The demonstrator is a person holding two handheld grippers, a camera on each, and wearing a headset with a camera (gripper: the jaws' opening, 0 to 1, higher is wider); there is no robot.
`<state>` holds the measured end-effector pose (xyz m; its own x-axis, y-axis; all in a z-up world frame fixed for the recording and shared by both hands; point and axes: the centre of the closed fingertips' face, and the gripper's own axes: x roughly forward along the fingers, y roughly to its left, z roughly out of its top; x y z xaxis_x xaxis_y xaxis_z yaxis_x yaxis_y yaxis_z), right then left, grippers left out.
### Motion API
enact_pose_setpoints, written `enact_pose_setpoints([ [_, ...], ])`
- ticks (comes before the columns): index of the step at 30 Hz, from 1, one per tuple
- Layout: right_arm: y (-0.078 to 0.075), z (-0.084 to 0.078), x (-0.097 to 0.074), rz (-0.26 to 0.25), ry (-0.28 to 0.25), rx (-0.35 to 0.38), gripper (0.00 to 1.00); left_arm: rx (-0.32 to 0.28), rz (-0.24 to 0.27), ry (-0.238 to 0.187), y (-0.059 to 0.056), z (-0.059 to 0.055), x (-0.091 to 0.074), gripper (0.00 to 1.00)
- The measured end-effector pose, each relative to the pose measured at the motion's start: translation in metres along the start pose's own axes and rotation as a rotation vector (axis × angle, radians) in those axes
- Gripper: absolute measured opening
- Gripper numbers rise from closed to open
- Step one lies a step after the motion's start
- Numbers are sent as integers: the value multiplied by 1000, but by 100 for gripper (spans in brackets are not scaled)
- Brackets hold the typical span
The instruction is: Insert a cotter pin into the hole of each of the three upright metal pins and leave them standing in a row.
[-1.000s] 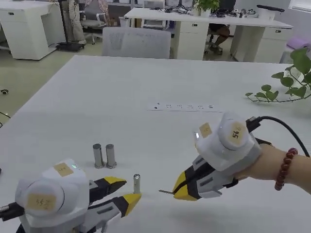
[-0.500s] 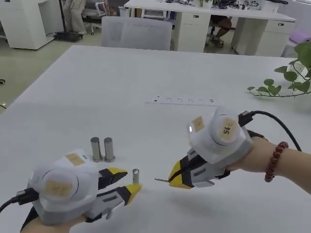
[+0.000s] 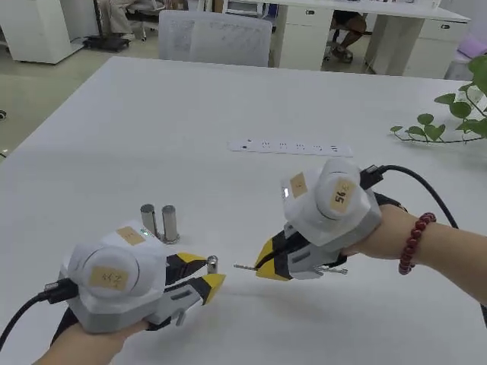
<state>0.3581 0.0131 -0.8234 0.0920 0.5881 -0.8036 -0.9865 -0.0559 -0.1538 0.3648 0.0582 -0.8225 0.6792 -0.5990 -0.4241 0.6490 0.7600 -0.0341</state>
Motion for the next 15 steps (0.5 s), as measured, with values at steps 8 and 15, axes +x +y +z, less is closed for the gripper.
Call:
enact_pose_setpoints([
  [8, -6, 5, 5, -13, -14, -10, 3, -1, -3, 6, 2, -3, 2, 11],
  [15, -8, 9, 9, -14, -19, -24, 3, 1, -9, 5, 2, -4, 1, 8],
])
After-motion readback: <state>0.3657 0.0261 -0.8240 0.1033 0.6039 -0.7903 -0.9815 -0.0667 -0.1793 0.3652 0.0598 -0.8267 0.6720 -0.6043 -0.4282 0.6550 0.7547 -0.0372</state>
